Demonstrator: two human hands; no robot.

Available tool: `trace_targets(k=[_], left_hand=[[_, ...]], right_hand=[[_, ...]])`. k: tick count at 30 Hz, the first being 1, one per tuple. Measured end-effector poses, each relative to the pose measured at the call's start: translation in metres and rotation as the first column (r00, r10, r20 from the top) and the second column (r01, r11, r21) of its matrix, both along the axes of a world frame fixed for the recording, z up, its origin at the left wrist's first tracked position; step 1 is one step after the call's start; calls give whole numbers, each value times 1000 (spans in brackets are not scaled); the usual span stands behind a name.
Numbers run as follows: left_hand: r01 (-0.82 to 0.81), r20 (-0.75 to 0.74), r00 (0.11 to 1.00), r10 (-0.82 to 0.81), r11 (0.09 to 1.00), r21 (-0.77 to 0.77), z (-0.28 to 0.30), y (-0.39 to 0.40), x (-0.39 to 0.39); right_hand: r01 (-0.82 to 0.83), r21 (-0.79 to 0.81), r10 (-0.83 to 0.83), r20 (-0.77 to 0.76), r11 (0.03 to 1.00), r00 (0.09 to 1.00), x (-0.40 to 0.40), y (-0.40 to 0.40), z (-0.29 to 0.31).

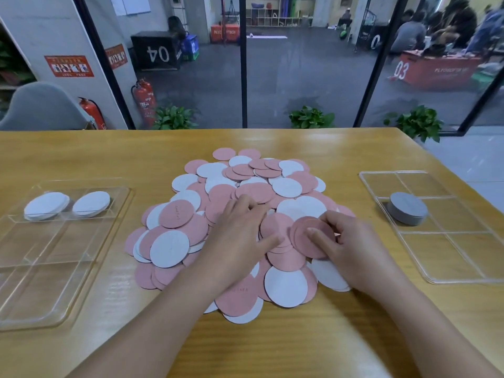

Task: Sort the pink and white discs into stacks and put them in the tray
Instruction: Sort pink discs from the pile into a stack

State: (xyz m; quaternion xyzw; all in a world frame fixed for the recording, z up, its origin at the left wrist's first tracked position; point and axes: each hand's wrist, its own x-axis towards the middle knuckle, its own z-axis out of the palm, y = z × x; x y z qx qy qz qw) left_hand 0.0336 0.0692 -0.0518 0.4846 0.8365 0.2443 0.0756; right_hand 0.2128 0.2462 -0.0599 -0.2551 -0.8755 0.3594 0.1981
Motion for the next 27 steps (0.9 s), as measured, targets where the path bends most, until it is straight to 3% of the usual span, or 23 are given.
trace_targets(k=[5,10,17,21,27], left_hand=[[-10,7,1000,9,995,96,-8,-2,-4],[-108,209,977,44,946,305,0,-17,-3],[-204,487,873,-18,894,399,10,-47,-23],[-202,543,836,-78,877,436,8,-46,-24],[-122,475,873,-112,893,433,8,-46,-17]], right_hand=[[4,15,-4,32,1000,999,-1,-4,0],[26,7,-26,37,1000,999,-2,-3,1],[-12,-6,12,30,1000,999,1,-10,2],[-29,9,30,-21,1000,999,10,-13,4],[-70,-57,64,-103,996,993,13,-15,5]])
